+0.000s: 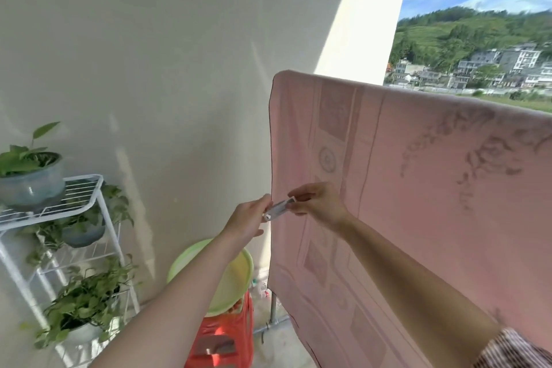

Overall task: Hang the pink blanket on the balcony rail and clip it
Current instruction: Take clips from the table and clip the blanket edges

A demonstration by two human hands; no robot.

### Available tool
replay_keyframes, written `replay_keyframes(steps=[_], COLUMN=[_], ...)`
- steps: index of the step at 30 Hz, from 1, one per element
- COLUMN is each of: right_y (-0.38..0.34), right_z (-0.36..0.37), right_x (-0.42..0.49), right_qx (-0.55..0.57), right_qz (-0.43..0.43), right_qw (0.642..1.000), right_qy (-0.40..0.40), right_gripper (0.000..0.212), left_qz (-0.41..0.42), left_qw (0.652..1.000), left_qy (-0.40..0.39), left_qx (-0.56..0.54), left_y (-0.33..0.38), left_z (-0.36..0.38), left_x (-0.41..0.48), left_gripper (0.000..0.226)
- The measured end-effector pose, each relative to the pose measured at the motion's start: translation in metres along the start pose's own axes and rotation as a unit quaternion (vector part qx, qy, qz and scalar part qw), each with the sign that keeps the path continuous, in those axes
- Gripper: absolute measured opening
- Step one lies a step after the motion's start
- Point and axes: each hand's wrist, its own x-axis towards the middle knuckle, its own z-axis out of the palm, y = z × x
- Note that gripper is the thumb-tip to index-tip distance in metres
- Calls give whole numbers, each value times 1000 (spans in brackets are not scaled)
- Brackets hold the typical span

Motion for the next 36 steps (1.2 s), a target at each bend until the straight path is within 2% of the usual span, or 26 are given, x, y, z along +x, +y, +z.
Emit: replay_keyframes(steps=[6,11,16,19,21,23,25,27,29,31,33,35,36], right_y=[11,14,18,14,8,3,-3,-8,-13,-20,-29,-36,-36], right_z=[6,21,37,45,51,55,56,54,50,48,50,57,61], right_x=[130,220,291,323,341,355,368,380,392,404,415,426,433], right_qx=[42,44,-102,-233,-310,-420,-563,-655,-730,-794,-823,-830,-839], right_qz=[10,31,7,-41,-62,-85,-138,-183,-195,-160,-113,-51,-8], right_qw=[999,998,993,969,945,898,809,729,654,585,549,539,522], right_qy=[-3,-11,53,77,84,95,92,77,31,-37,-90,-135,-157], right_gripper=[17,15,11,16,21,24,26,22,22,30,26,13,20], left_qz=[57,54,33,-19,-55,-83,-94,-95,-102,-125,-151,-177,-190], left_qw=[995,991,997,990,973,955,942,933,923,903,874,849,841], left_qy=[-72,-107,-65,-24,-36,-71,-117,-162,-198,-218,-229,-236,-238], left_qx=[32,57,-25,-135,-222,-277,-300,-306,-315,-349,-401,-439,-447], left_y=[0,0,-13,-16,-15,-13,-10,-7,-5,-6,-10,-16,-20], left_z=[-39,-71,-82,-79,-75,-70,-63,-55,-46,-37,-29,-27,-26], left_x=[125,219,300,347,374,398,416,432,442,450,457,462,465], left_gripper=[12,16,13,15,17,17,26,34,35,35,37,40,42])
